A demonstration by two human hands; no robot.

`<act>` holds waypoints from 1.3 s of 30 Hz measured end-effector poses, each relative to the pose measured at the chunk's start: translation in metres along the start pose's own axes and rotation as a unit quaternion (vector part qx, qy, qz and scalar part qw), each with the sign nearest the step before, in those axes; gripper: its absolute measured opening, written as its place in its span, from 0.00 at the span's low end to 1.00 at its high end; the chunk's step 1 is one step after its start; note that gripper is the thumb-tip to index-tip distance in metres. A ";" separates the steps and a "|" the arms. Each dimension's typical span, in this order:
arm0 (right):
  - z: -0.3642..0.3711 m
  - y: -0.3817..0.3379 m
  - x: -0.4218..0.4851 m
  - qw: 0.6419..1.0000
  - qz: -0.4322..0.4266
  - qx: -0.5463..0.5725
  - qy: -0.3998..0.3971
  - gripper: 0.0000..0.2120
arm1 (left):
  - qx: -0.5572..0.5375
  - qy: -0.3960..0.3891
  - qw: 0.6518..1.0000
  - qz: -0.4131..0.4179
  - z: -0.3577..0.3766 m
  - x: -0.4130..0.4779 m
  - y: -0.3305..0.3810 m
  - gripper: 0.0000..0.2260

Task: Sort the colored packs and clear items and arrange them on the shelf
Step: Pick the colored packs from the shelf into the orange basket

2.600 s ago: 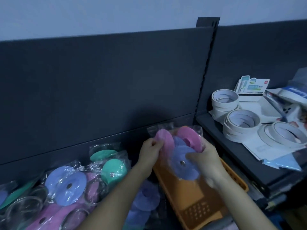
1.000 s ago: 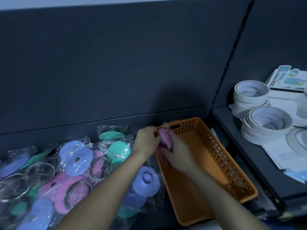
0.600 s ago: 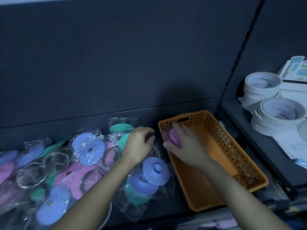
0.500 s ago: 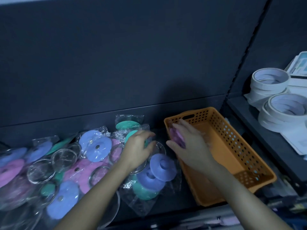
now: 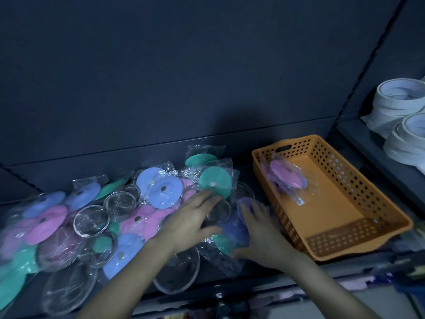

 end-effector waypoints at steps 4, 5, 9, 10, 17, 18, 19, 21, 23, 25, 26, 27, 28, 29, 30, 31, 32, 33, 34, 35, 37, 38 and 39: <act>-0.010 -0.006 0.001 0.997 -0.011 -0.010 0.071 0.45 | -0.006 0.027 1.000 0.010 -0.007 -0.007 -0.005 0.28; -0.016 -0.008 0.000 0.995 -0.024 0.008 0.099 0.39 | -0.005 0.033 0.999 0.014 -0.008 -0.006 -0.005 0.27; -0.040 -0.007 -0.010 0.983 -0.037 0.011 0.177 0.29 | -0.003 0.036 0.999 0.022 -0.009 -0.003 -0.007 0.27; -0.044 -0.007 -0.014 0.979 -0.035 -0.009 0.199 0.28 | 0.001 0.036 0.999 0.027 -0.010 -0.001 -0.006 0.27; -0.062 0.007 -0.035 0.942 -0.005 0.184 0.281 0.15 | -0.015 0.032 0.999 -0.001 -0.018 0.026 -0.013 0.24; -0.061 0.014 -0.035 0.938 0.016 0.204 0.281 0.14 | -0.033 0.031 0.999 -0.011 -0.019 0.032 -0.014 0.23; -0.060 0.019 -0.033 0.934 0.034 0.226 0.275 0.14 | -0.055 0.036 0.998 -0.023 -0.021 0.038 -0.016 0.22; -0.058 0.025 -0.030 0.924 0.053 0.278 0.258 0.17 | -0.084 0.053 0.994 -0.051 -0.026 0.052 -0.023 0.20; -0.060 0.025 -0.030 0.913 0.054 0.312 0.257 0.19 | -0.063 0.060 0.995 -0.057 -0.029 0.068 -0.026 0.20; -0.060 0.024 -0.032 0.908 0.052 0.323 0.260 0.19 | -0.032 0.035 0.997 -0.056 -0.027 0.083 -0.031 0.23; -0.059 0.025 -0.033 0.906 0.055 0.329 0.262 0.19 | -0.017 0.010 0.998 -0.058 -0.024 0.090 -0.034 0.26; -0.057 0.027 -0.034 0.903 0.060 0.335 0.262 0.19 | 0.001 -0.018 0.998 -0.062 -0.020 0.096 -0.038 0.30; -0.054 0.031 -0.034 0.901 0.066 0.341 0.260 0.19 | 0.025 -0.047 0.996 -0.068 -0.016 0.100 -0.043 0.33; -0.051 0.034 -0.034 0.899 0.071 0.346 0.259 0.20 | 0.049 -0.072 0.993 -0.078 -0.012 0.104 -0.049 0.37; -0.049 0.035 -0.034 0.897 0.074 0.348 0.262 0.20 | 0.070 -0.088 0.990 -0.087 -0.010 0.106 -0.053 0.40; -0.048 0.036 -0.035 0.896 0.076 0.348 0.265 0.19 | 0.089 -0.097 0.987 -0.096 -0.009 0.109 -0.057 0.42; -0.049 0.036 -0.036 0.897 0.076 0.346 0.266 0.19 | 0.102 -0.104 0.984 -0.103 -0.008 0.111 -0.059 0.44; -0.051 0.034 -0.037 0.899 0.069 0.343 0.264 0.18 | 0.112 -0.109 0.982 -0.108 -0.007 0.112 -0.060 0.45; -0.053 0.030 -0.038 0.900 0.060 0.343 0.263 0.17 | 0.120 -0.110 0.980 -0.112 -0.006 0.114 -0.060 0.46; -0.055 0.028 -0.039 0.900 0.052 0.345 0.262 0.16 | 0.127 -0.105 0.980 -0.115 -0.007 0.115 -0.059 0.45; -0.056 0.026 -0.039 0.899 0.041 0.347 0.262 0.18 | 0.135 -0.089 0.980 -0.118 -0.010 0.117 -0.058 0.42; -0.056 0.025 -0.040 0.900 0.035 0.346 0.264 0.20 | 0.136 -0.081 0.980 -0.118 -0.012 0.118 -0.058 0.39; -0.056 0.025 -0.039 0.899 0.031 0.347 0.264 0.21 | 0.134 -0.075 0.981 -0.116 -0.014 0.118 -0.058 0.37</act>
Point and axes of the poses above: each hand's wrist, its own x-axis towards the middle knuckle, its own z-axis out of the palm, y = z × x, the point moved 9 cm from there along x, towards the middle knuckle, and after that the axes turned 5 degrees about -x, right-handed, at the moved point
